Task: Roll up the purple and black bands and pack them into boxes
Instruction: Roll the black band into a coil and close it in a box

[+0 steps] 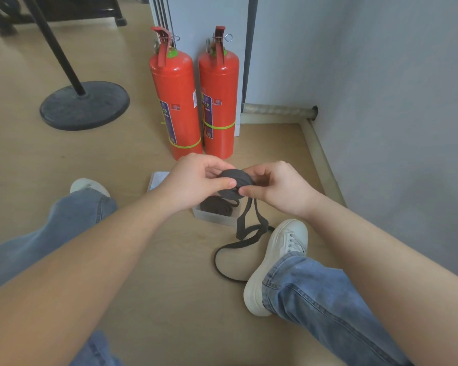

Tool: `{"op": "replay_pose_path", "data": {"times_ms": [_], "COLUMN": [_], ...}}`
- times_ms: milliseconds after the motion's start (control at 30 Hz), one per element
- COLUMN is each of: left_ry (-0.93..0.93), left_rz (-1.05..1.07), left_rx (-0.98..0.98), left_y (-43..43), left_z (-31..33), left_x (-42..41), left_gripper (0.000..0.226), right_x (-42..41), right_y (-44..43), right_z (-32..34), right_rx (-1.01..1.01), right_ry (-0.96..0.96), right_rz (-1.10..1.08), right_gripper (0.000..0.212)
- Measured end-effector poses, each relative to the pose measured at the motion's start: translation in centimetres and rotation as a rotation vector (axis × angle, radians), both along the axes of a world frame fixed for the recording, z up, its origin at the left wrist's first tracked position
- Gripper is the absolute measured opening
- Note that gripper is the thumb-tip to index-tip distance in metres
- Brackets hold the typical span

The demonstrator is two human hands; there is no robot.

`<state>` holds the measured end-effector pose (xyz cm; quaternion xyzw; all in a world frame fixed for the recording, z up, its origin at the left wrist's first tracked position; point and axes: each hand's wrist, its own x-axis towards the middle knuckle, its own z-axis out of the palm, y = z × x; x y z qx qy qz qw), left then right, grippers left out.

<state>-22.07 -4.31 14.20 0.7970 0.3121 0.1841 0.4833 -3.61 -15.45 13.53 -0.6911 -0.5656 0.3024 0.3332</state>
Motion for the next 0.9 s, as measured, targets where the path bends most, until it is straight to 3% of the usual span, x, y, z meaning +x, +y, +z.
{"op": "replay_pose_path", "data": {"times_ms": [167, 300, 467, 667, 900], "left_ry": [-0.12, -0.08, 0.147, 0.038, 0.059], "left_rz": [0.074, 0.023, -0.064, -0.019, -0.066], "left_rx": [-0.223, -0.341, 0.04, -0.065, -0.062], "left_y": [-0.08, 0.02, 0.51, 0.08, -0.02], "left_z": [-0.22, -0.2, -0.18, -0.22, -0.39], "left_x": [-0.01, -0.18, -0.47, -0.67, -0.68], "left_gripper": [0.024, 0.028, 0.035, 0.036, 0.039], "right_x": [0.7, 1.02, 0.67, 0.9, 0.91], "right_y": [-0.43, -0.62, -0.41, -0.64, -0.61], "right_z": [0.03, 0.15, 0.48, 0.35, 0.32], "right_rx": [0.03, 0.032, 0.008, -0.022, -0.036], "right_ry": [0.271, 0.243, 0.127, 0.38, 0.171], "right_rz": [-0.036, -0.027, 0.024, 0.038, 0.071], "right_gripper": [0.026, 0.024, 0.021, 0.03, 0.018]}}
